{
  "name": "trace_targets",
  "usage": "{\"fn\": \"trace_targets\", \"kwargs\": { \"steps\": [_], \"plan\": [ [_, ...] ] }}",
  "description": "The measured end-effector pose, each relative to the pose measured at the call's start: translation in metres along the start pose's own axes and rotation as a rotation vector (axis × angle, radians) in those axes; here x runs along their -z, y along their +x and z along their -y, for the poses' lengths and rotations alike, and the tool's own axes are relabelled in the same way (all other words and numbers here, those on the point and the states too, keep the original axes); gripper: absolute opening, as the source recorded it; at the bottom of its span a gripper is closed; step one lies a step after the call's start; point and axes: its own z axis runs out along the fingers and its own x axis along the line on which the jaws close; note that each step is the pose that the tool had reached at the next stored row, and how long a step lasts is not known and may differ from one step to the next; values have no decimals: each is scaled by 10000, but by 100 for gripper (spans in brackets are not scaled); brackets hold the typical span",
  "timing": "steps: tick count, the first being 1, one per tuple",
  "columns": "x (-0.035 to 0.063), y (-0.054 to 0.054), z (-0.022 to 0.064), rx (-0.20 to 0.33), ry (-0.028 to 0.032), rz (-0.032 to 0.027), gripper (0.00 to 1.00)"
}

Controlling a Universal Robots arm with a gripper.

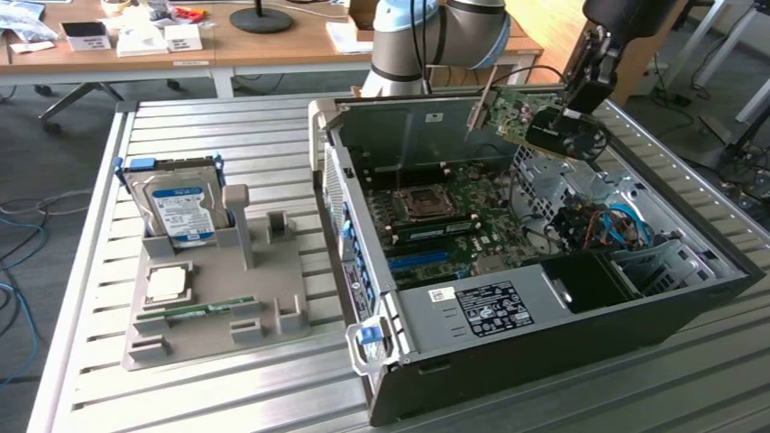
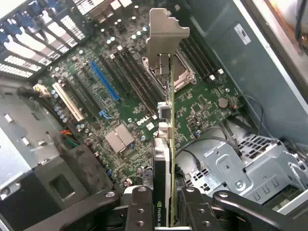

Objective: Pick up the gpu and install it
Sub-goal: 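Insert the gpu into the slot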

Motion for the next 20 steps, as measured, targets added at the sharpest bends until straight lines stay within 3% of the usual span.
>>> {"fn": "trace_targets", "kwargs": {
  "steps": [20],
  "plan": [
    [0, 0, 0, 546, -11, -19, 27]
  ]
}}
